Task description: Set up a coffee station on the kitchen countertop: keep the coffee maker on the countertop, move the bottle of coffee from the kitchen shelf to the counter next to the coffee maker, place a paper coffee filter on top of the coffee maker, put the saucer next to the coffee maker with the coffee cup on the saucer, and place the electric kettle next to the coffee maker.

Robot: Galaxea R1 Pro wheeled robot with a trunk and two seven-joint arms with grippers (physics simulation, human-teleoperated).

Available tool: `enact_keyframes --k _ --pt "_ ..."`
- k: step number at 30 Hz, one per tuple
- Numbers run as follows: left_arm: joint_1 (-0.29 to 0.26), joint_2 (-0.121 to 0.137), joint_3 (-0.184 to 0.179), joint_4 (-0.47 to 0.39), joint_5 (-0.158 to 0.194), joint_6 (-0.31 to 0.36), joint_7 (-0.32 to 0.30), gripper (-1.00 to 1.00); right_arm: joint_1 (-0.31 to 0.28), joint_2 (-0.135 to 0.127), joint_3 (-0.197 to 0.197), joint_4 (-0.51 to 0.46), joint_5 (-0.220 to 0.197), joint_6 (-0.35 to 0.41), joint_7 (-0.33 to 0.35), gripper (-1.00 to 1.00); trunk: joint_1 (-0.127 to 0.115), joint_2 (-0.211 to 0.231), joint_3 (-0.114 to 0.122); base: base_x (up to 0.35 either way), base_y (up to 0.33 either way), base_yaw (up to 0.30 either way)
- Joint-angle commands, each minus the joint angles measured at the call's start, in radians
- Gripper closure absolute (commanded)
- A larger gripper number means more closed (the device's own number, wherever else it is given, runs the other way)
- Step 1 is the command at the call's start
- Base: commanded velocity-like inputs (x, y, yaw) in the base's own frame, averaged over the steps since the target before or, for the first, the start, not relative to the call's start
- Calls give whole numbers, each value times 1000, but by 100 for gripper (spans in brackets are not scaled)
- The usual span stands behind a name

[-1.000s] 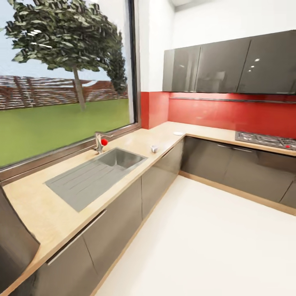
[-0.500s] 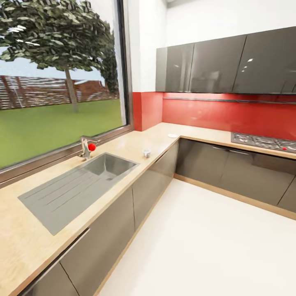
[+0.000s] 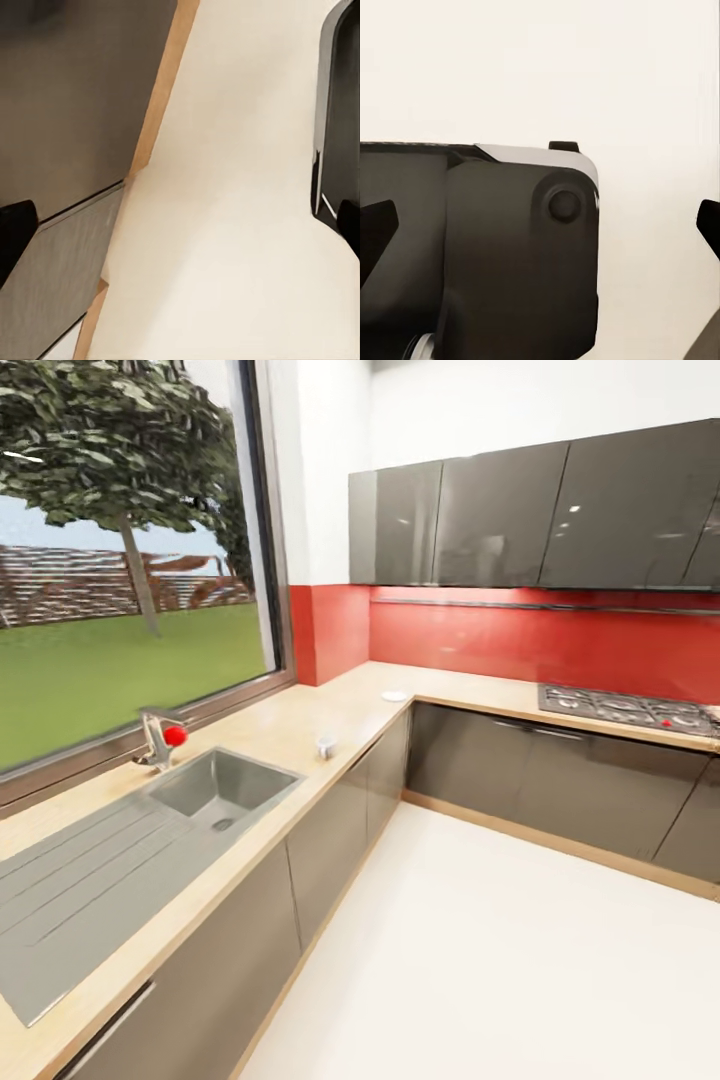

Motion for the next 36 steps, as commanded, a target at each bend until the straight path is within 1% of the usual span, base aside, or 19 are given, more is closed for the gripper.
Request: enact_keyframes --k 1,19,36 --pt "1 0 -4 -2 -6 2 6 -100 -1 0 9 0 -8 -3 -3 -100 1 -1 -1 283 -168 -263" --pt "1 -3 -3 -7 -5 -3 7 -100 -1 0 10 0 -8 -3 -3 -100 1 -1 2 286 -148 -246" --pt "1 -2 -5 -13 -5 -3 7 -100 -1 0 10 1 -7 -3 -3 -100 1 -1 2 288 -140 -20"
